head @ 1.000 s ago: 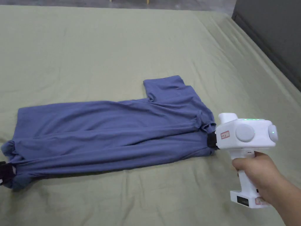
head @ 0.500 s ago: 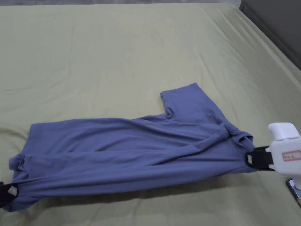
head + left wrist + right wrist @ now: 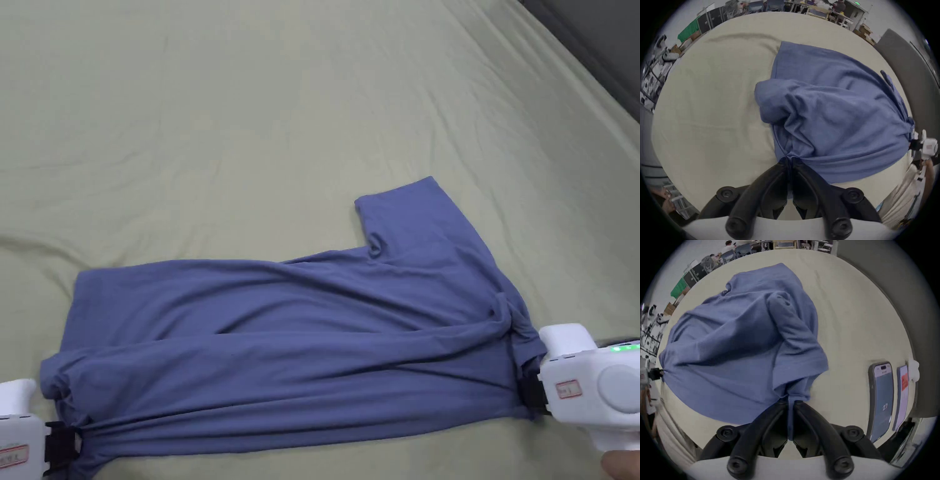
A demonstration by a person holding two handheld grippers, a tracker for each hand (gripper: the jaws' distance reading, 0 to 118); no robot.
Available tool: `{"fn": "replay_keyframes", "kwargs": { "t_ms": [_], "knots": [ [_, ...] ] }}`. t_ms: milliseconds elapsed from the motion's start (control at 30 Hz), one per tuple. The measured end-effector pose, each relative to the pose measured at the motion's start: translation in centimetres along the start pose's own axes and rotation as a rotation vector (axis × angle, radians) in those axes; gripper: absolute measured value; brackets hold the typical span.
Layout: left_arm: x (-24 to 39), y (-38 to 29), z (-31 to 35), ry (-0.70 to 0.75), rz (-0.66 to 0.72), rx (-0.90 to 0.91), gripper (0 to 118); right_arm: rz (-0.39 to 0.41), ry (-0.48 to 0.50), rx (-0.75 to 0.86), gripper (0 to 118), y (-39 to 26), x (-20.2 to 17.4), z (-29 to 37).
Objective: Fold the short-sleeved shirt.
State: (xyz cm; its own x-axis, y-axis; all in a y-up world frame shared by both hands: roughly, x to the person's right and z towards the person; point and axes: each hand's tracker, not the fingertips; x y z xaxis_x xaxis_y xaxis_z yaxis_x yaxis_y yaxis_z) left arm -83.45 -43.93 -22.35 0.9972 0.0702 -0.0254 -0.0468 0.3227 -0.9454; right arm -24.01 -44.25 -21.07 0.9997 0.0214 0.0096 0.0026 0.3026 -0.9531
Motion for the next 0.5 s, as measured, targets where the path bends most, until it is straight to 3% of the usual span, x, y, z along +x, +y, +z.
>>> {"fn": "replay_keyframes", "kwargs": {
  "t_ms": [67,100,133,167,200,233,267,333,400,433,467,500],
  "knots": [
    [0.4,-0.5,0.3,0.02,-0.021,0.023,5,0.015,-0.01,0.007,9,-0.1,0.3,0.2],
    [0.5,-0.5,1.0,0.011,0.006,0.037,20,0.021,-0.019,0.013,21,0.0,0.5,0.9],
    [0.4,-0.5,2.6,-0.012,0.073,0.068,51,0.012,-0.025,0.024,37,0.1,0.6,2.2],
    [0.3,-0.6,4.1,-0.061,0.129,0.099,96,-0.011,-0.03,0.058,70,0.2,1.0,4.0],
    [0.2,-0.9,5.9,-0.11,0.15,0.165,118,-0.028,0.006,0.097,115,0.3,1.4,5.5],
    [0.2,-1.2,8.1,-0.159,0.173,0.279,118,-0.058,0.051,0.167,118,0.5,1.6,7.5],
    [0.5,-1.1,9.6,-0.178,0.208,0.359,118,-0.082,0.087,0.297,116,0.6,0.8,11.3],
    [1.1,-0.8,11.1,-0.179,0.224,0.394,118,-0.108,0.088,0.386,118,0.6,-1.2,14.7],
    [2.3,0.1,10.9,-0.218,0.17,0.292,118,-0.079,0.099,0.414,118,1.2,-3.2,16.3],
    [3.2,0.2,10.3,-0.211,0.116,0.238,118,-0.047,0.099,0.425,110,3.1,-3.7,14.0],
    [4.3,0.2,9.6,-0.164,0.061,0.237,102,-0.003,0.065,0.439,85,3.2,-5.1,13.8],
    [5.0,0.1,9.2,-0.121,0.024,0.247,24,0.033,0.028,0.465,15,3.2,-6.3,13.6]
  ]
}}
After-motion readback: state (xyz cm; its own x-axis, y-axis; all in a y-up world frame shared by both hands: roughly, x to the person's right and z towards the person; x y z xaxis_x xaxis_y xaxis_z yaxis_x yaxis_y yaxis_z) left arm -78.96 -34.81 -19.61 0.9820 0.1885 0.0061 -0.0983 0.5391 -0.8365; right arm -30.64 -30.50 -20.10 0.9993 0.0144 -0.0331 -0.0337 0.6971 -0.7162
